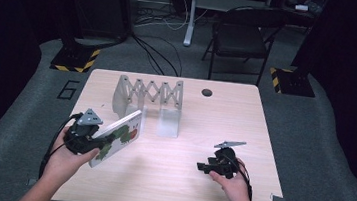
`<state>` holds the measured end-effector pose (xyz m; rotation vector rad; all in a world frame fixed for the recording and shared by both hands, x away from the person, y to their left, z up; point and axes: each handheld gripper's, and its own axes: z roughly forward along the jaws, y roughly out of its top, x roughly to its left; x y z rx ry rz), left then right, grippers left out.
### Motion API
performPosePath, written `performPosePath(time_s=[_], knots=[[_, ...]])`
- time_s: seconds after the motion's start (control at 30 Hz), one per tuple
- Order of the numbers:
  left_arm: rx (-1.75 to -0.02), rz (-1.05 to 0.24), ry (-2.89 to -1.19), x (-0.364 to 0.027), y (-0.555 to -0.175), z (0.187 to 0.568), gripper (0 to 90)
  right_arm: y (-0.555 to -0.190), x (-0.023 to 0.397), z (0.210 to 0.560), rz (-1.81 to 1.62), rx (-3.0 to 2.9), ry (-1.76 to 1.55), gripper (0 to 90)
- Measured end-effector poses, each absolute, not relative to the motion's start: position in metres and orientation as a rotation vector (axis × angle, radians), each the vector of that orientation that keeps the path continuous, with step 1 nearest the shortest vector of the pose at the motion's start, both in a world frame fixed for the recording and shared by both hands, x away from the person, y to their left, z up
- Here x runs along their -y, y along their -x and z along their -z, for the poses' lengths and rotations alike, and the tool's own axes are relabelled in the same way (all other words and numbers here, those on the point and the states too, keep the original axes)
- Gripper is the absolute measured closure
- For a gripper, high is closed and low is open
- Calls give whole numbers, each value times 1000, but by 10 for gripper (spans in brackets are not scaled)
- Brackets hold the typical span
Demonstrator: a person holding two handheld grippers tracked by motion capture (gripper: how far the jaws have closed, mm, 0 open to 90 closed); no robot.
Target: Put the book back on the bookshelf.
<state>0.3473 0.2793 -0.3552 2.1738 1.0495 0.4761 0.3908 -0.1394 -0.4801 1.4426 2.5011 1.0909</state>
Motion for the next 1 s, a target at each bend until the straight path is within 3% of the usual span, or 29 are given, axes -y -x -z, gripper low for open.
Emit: performPosePath(time_s=[1.0], knots=[[-1153,-516,-2133,-286,-359,365,755,-390,138,481,-1091,-2497,-1441,422]])
